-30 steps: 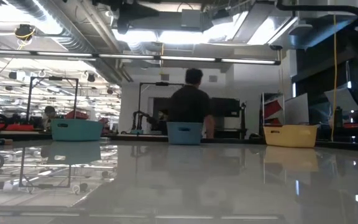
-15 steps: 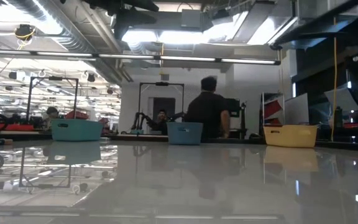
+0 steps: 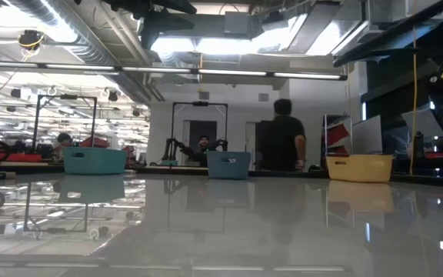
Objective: Sort batteries
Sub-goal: Put the silver battery into the yellow bin
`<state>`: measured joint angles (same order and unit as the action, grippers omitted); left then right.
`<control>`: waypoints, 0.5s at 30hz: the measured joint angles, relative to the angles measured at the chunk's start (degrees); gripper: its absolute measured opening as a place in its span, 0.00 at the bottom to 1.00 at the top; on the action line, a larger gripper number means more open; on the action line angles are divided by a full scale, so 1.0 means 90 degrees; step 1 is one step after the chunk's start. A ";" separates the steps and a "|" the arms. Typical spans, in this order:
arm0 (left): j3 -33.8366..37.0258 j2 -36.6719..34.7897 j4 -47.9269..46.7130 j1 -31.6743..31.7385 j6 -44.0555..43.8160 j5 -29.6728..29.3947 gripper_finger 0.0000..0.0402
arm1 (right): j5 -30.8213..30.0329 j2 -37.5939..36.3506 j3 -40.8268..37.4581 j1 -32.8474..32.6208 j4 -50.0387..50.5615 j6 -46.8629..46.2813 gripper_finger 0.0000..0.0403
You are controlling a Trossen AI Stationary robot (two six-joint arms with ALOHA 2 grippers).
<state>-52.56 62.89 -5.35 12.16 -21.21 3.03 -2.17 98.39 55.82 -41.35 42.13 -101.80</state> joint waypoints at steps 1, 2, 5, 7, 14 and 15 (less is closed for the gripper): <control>0.0000 0.0000 -0.0001 0.0000 -0.0013 0.0000 0.32 | -0.0019 -0.0098 -0.0011 0.0029 -0.0034 0.0003 0.10; 0.0000 0.0000 0.0001 0.0000 -0.0020 0.0000 0.32 | -0.0113 -0.0232 -0.0012 0.0070 -0.0083 0.0008 0.10; 0.0002 0.0002 0.0008 0.0000 -0.0020 0.0031 0.32 | -0.0577 -0.0745 0.0002 0.0188 0.0222 0.0029 0.07; 0.0002 0.0002 0.0006 0.0000 -0.0020 0.0041 0.32 | -0.0873 -0.1064 0.0002 0.0359 0.0578 0.0056 0.04; 0.0002 0.0002 0.0001 0.0000 -0.0071 0.0046 0.32 | -0.1428 -0.2425 0.0009 0.1712 0.2123 0.0974 0.05; 0.0002 0.0002 0.0003 -0.0003 -0.0071 0.0046 0.32 | -0.1487 -0.2602 0.0009 0.2005 0.2359 0.1191 0.05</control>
<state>-52.53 62.92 -5.33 12.13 -21.85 3.44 -15.55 74.97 55.90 -23.30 63.36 -91.08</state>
